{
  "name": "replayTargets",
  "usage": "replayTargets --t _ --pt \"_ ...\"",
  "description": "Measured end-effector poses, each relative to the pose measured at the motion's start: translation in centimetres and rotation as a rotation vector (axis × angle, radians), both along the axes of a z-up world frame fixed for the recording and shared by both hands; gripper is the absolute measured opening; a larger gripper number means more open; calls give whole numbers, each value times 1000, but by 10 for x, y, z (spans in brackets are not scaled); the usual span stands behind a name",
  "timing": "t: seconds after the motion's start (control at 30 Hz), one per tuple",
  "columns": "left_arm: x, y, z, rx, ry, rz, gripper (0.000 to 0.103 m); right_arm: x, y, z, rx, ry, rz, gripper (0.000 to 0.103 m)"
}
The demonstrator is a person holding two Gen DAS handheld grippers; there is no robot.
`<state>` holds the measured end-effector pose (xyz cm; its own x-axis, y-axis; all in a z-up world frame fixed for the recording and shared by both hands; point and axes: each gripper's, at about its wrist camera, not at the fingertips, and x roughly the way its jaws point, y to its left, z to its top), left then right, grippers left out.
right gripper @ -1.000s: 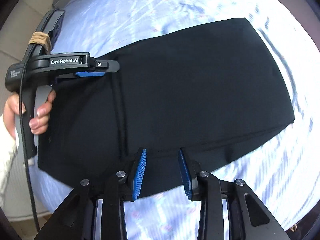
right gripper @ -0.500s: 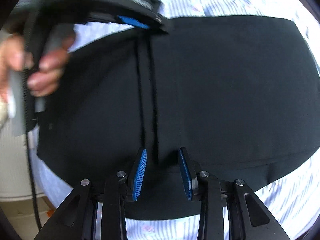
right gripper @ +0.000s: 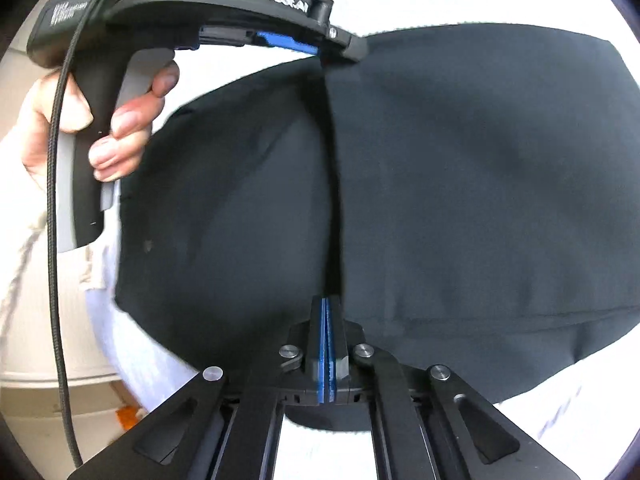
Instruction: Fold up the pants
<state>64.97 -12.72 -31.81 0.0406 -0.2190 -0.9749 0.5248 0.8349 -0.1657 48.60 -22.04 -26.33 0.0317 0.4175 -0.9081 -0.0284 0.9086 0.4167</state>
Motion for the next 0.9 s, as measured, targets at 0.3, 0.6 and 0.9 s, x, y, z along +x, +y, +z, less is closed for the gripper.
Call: replayTargets --t 0.3,0.6,0.9 --pt "-60 109 76 -13 -231 307 69 -8 -26 63 -73 -80 -27 47" --pt "-215 266 98 -38 -220 781 80 -22 54 113 -57 -175 55 60" --pt "-308 362 27 -413 -51 1207 80 -44 150 103 -91 -146 214 60"
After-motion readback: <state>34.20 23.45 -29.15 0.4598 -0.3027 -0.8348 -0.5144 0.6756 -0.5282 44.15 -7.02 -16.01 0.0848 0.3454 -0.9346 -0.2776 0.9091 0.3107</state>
